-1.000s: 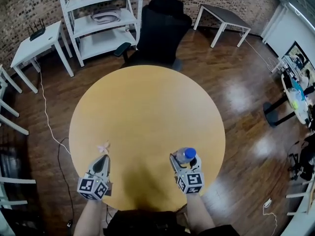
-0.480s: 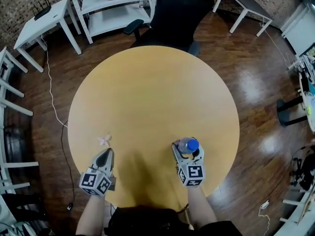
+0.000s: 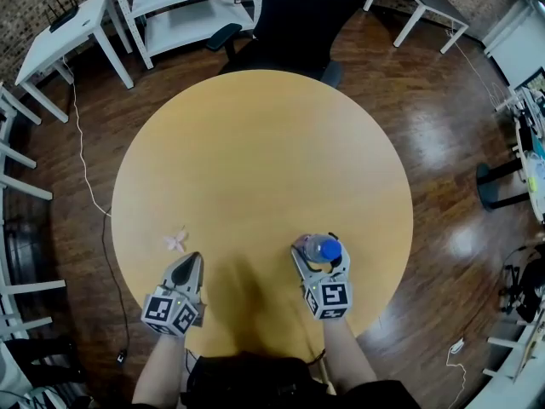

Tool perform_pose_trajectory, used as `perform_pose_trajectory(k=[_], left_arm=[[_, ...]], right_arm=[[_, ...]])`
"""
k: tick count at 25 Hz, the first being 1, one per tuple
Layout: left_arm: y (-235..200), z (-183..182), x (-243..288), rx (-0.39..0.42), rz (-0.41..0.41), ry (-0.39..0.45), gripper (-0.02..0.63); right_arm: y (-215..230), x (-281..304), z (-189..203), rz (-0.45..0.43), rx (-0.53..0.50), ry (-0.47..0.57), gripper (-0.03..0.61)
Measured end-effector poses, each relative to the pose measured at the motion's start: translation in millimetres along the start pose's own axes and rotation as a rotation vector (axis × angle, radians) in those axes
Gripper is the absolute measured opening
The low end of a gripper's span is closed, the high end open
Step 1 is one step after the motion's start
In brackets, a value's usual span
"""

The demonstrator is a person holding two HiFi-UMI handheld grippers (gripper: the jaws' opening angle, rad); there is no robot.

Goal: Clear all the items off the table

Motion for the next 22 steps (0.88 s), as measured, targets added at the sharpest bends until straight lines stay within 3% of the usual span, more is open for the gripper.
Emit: perform_pose_trajectory(k=[5, 12, 18, 20, 22], left_arm=[[-10, -8, -11, -0.001, 0.01, 0.025, 0.0], [-18, -21, -39, 0.004, 0.022, 0.072, 0.0], [-21, -40, -50, -0.015, 0.071, 0.163, 0.0], [-18, -47, -54, -0.017, 0.09, 0.199, 0.0], [-14, -54, -58, -0.005, 0.108, 0.225, 0.0]], right_arm=[[-5, -7, -3, 0.006, 0.0, -0.005, 0.426], [-14, -44, -17, 0.096, 0.007, 0.034, 0.425], [-25, -77, -39, 0.173, -0.02, 0.14, 0.425], [-30, -93, -48, 0.196, -0.037, 0.185, 0.37], [-33, -111, -61, 0.207, -0.052, 0.233, 0.364]])
Point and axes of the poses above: the fingertips, and each gripper's own axes: x forward along the fingers, y to its right, z out of its underside, the point moved 10 cm from there along -x, backward along the fingers, and after that the axes turned 4 degrees about -z, right-handed, at the moved point
